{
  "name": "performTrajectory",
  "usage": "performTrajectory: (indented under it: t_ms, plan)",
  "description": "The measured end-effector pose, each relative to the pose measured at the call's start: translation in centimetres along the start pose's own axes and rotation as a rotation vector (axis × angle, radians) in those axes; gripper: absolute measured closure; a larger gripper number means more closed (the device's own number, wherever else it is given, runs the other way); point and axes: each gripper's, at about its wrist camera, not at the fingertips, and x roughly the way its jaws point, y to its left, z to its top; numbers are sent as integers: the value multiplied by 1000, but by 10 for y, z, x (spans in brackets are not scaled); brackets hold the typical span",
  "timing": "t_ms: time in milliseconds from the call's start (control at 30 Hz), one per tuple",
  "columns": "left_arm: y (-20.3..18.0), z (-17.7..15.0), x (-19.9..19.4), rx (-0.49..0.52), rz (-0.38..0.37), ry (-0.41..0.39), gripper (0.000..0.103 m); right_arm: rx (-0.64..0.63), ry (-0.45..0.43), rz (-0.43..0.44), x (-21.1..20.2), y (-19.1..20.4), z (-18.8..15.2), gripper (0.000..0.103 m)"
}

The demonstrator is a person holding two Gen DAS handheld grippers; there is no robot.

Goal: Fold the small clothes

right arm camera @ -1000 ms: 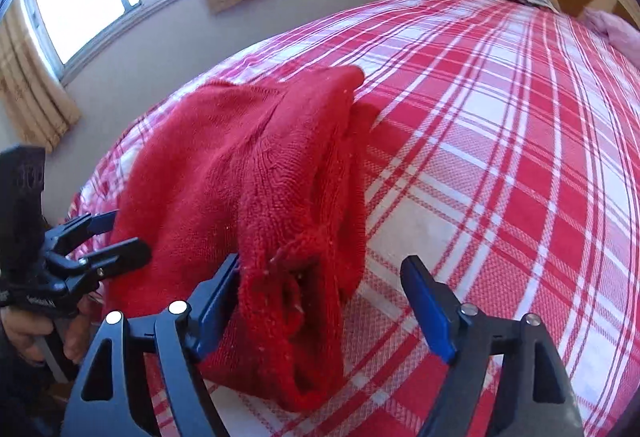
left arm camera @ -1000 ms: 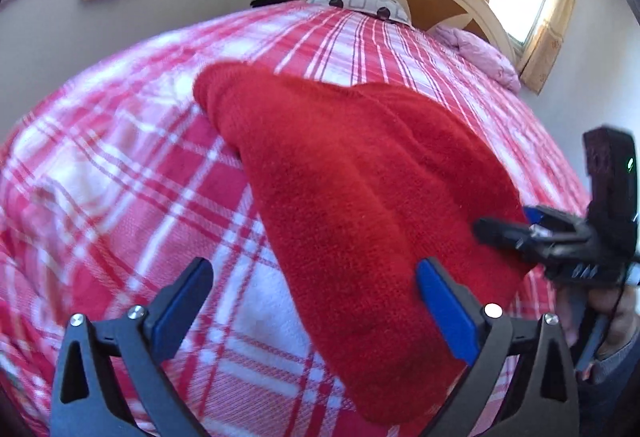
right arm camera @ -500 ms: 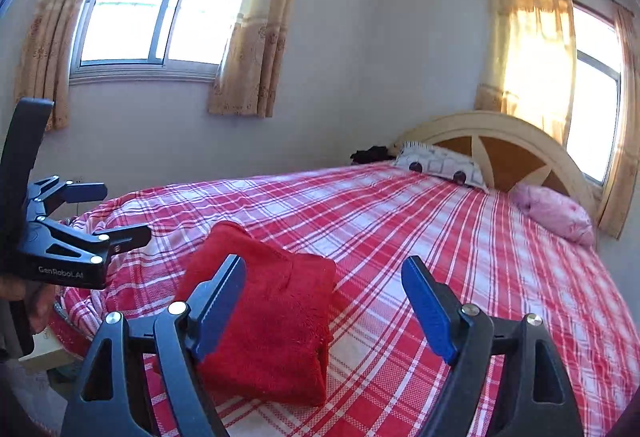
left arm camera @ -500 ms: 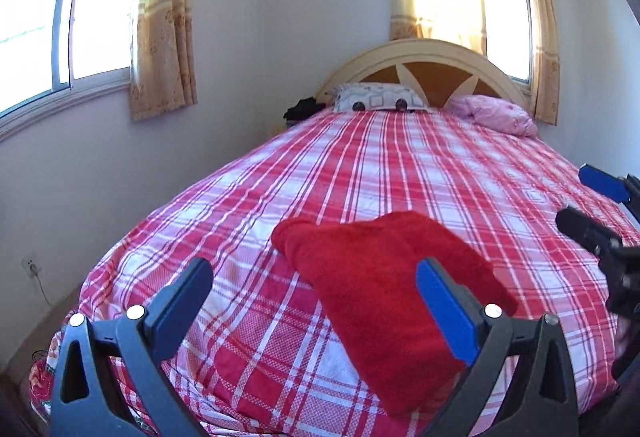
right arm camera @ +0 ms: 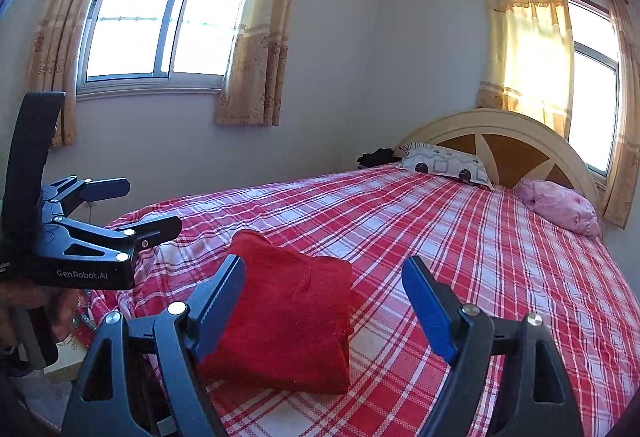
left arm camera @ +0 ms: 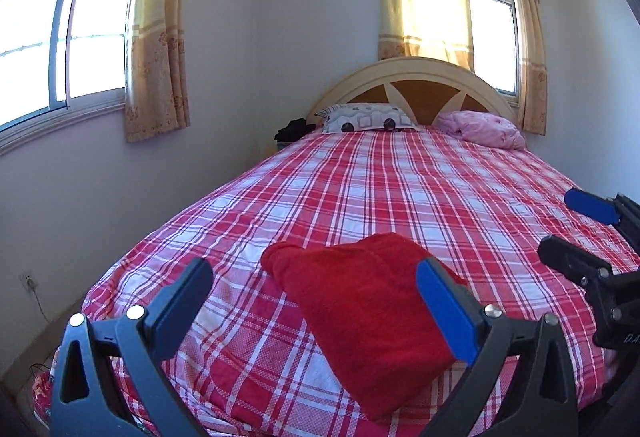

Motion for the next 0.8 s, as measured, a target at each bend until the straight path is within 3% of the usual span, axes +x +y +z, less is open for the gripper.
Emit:
performTrajectory:
  t_ms: [800]
  plan:
    - [2,-4,3,-1,20,27,0,41,6,6,3,-2,2,22]
